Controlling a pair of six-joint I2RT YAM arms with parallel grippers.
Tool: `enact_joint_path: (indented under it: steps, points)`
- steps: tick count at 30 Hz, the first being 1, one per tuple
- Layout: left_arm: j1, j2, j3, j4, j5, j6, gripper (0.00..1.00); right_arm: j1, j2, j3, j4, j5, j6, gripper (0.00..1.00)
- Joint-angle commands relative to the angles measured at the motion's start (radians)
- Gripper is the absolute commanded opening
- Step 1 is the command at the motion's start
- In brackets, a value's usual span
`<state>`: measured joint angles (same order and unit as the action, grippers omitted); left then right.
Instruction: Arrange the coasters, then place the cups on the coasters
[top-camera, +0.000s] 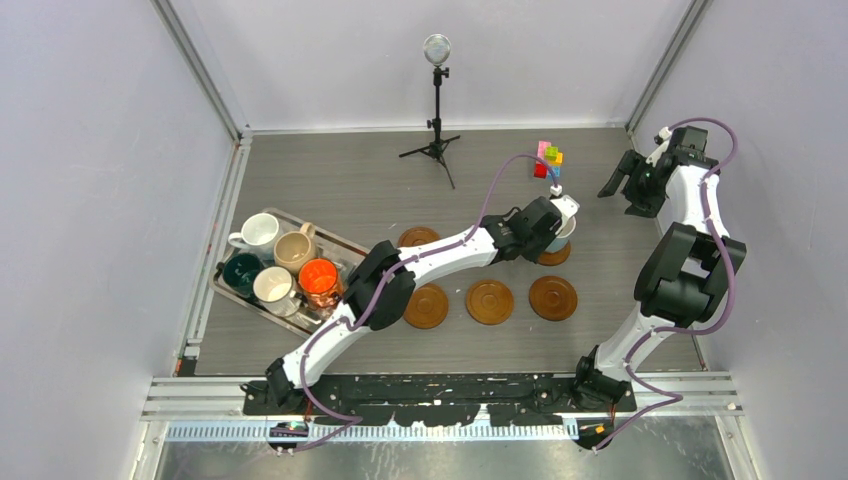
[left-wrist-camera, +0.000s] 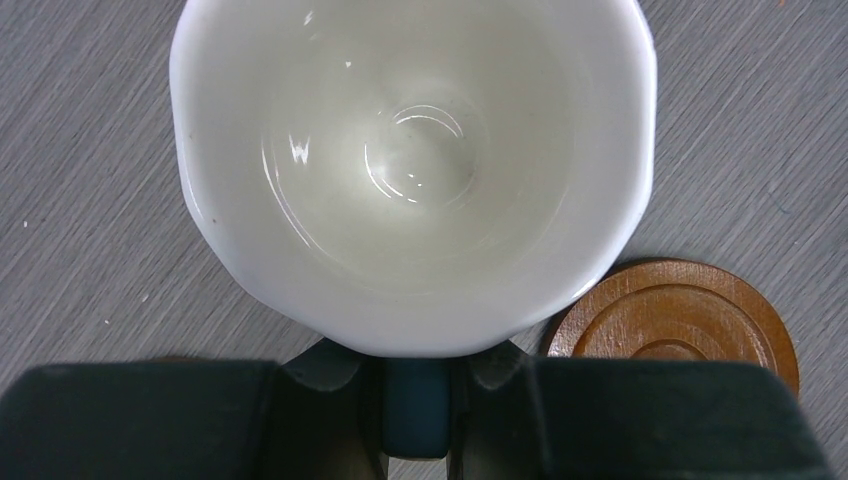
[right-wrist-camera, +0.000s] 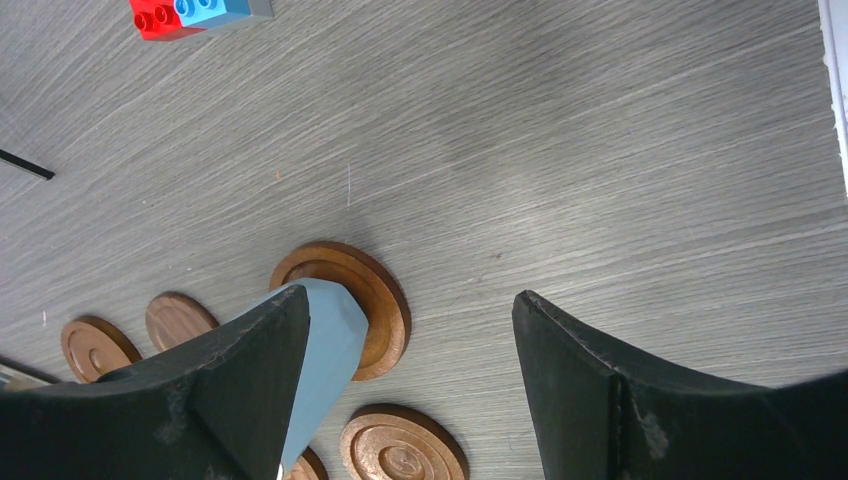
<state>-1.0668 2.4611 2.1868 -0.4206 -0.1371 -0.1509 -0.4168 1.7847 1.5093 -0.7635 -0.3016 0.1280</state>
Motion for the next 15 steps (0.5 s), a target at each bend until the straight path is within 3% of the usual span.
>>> enact_joint_path:
  steps: [1,15]
  points:
    - [-0.004,-0.035,0.003,0.104,0.002,-0.019,0.0,-0.007,-0.033,-0.001,0.035,-0.011,-0.006,0.79]
    - [-0.011,-0.06,-0.01,0.074,-0.025,-0.027,0.02,-0.007,-0.045,-0.023,0.047,-0.021,0.0,0.79]
